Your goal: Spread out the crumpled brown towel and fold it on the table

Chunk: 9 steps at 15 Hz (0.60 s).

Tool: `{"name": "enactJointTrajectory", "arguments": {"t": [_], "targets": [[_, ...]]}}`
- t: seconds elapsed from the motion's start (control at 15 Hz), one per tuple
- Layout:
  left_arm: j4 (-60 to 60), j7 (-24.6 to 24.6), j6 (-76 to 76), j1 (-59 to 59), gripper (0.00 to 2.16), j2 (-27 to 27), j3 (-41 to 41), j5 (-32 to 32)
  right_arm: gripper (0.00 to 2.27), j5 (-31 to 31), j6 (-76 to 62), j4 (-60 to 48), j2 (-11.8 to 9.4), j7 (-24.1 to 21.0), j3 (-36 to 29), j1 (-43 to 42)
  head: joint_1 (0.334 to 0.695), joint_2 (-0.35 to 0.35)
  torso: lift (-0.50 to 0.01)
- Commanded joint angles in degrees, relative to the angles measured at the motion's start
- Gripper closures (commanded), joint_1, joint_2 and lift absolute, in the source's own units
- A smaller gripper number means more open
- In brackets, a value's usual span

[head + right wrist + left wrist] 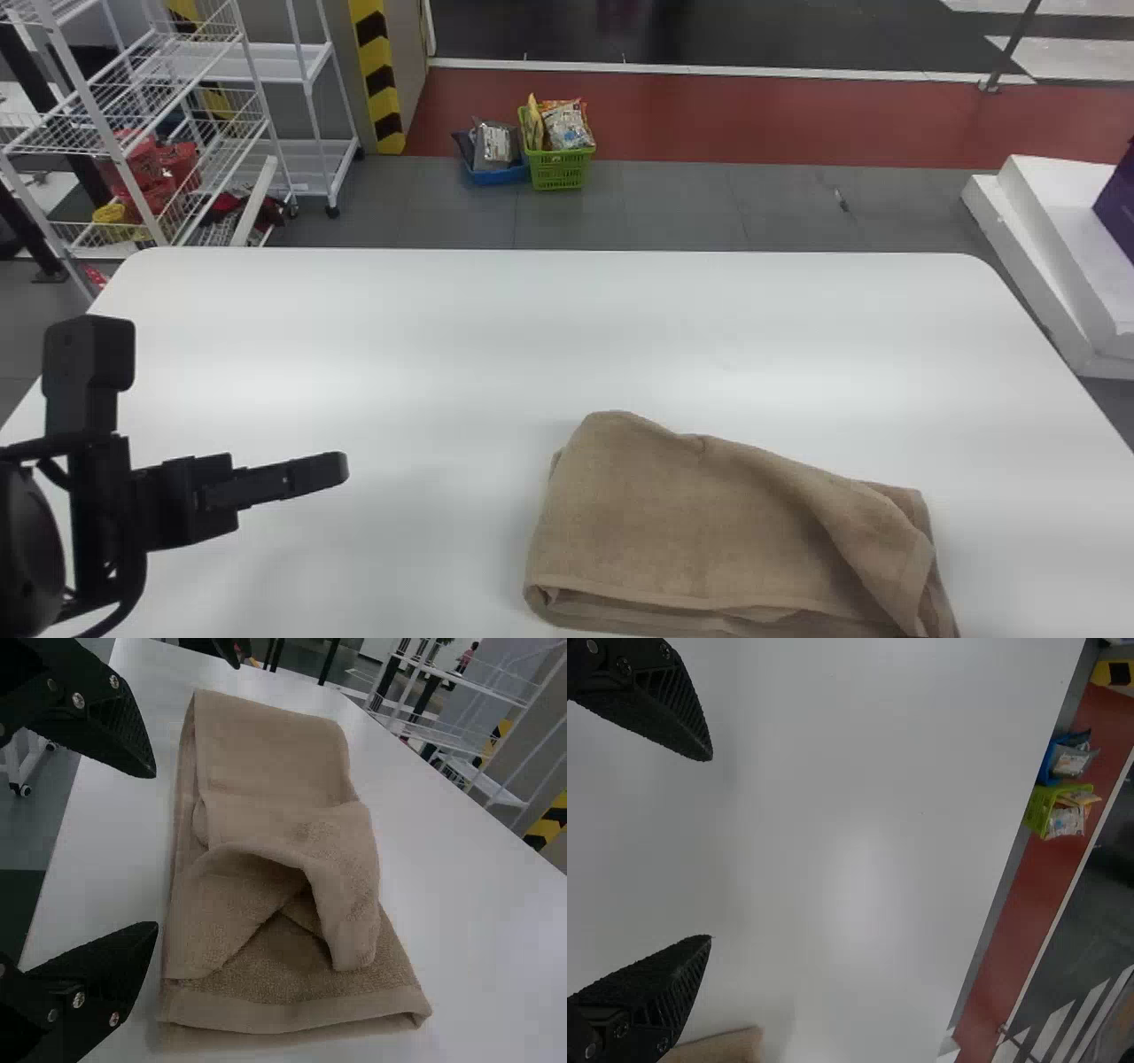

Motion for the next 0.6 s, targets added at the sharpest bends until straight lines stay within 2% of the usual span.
{"name": "enactJointTrajectory", "arguments": {"t": [0.0,0.13,0.27,0.4,0.47,0.53], "targets": [[-0.8,0.0,0.2,0.2,0.09,-0.3,1.0,0.7,0.1,-0.3,0.1,-0.6,0.5,0.2,-2.5,-1.3,0.695,-0.027,-0.127],[-2.1,0.0,0.2,0.6,0.09,-0.3,1.9,2.4,0.11,0.7,-11.8,0.1,0.5,1.4,-4.1,-1.3,0.695,-0.036,-0.127],[-3.2,0.4,0.2,1.0,0.09,-0.3,1.7,3.4,0.11,0.4,-20.0,2.2,0.4,5.0,-6.2,-2.8,0.695,-0.06,-0.127],[-3.7,0.7,0.2,1.1,0.09,-0.3,0.8,3.4,0.11,1.0,-30.2,5.2,-0.5,8.3,-7.5,-4.9,0.695,-0.088,-0.127],[-3.8,0.8,0.2,1.3,0.09,-0.3,0.4,3.4,0.12,2.5,-31.6,7.2,-1.7,10.6,-7.5,-6.3,0.695,-0.117,-0.127],[-3.9,0.8,0.2,1.6,0.09,-0.3,0.3,3.3,0.13,4.8,-36.0,8.8,-1.9,12.8,-7.1,-6.6,0.695,-0.133,-0.127]]}}
